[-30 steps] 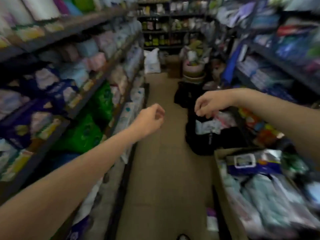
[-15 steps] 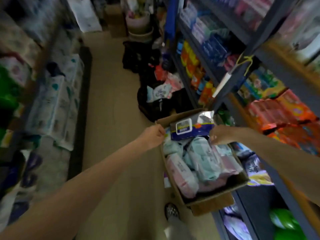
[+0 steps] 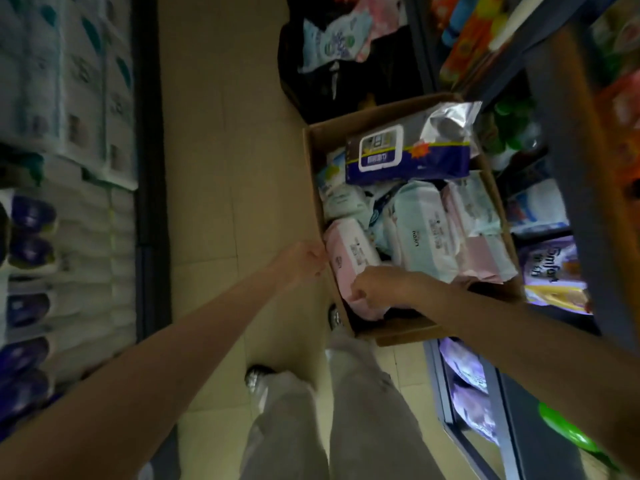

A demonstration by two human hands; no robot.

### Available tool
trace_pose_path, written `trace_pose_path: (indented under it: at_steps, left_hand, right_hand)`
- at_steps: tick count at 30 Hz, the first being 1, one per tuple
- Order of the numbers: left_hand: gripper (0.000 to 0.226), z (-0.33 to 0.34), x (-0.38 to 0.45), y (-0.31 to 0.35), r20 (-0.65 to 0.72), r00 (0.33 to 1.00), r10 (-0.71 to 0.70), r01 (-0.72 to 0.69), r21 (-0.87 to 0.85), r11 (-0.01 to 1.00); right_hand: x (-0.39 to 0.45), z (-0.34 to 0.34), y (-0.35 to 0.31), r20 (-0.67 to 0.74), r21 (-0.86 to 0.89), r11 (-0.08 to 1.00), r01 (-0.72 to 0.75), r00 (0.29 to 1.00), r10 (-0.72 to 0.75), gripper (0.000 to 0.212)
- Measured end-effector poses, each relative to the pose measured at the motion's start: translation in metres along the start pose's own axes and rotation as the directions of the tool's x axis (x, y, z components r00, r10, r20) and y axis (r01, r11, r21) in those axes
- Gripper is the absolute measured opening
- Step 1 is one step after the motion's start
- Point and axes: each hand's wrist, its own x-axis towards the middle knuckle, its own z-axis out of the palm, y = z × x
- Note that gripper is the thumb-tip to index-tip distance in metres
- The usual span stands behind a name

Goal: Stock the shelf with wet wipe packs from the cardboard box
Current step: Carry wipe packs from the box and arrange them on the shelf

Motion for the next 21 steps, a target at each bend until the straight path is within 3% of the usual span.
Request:
trace_pose_path:
  at_steps: [5,10,12,16,21]
  left_hand:
    - [0.033,0.000,0.005,-0.011,-0.004,0.999,0.053,-0.052,0.094,0.994]
    - [0.020,-0.023,-0.006,-0.013,-0.041,0.999,0.016,-0.016,0.001,1.000]
    - [0.040,-0.037,-0.014,-0.010,-0.061,0.996,0.060,-0.059,0.013,0.998]
    - [0.081,-0.075,-0.046,-0.009,-0.150,0.973,0.176,-0.166,0.076,0.983]
    - [0.098,-0.122,-0.113,-0.036,-0.397,0.860,0.321,-0.191,0.333,0.924]
  right_hand:
    - [0.016,0.027,-0.023,-0.107,-0.299,0.954,-0.031,0.994,-0.001,0.027]
    - [0.002,-0.058,-0.017,-0.098,-0.259,0.965,-0.051,0.995,0.027,0.024]
    - [-0.012,-0.117,-0.020,-0.091,-0.240,0.970,-0.046,0.996,0.024,0.009]
    - [-0.052,-0.202,-0.088,0.000,-0.337,0.939,0.070,0.997,-0.074,0.012]
    - [-0.090,-0.267,-0.219,-0.121,-0.592,0.785,0.183,0.943,-0.311,0.008]
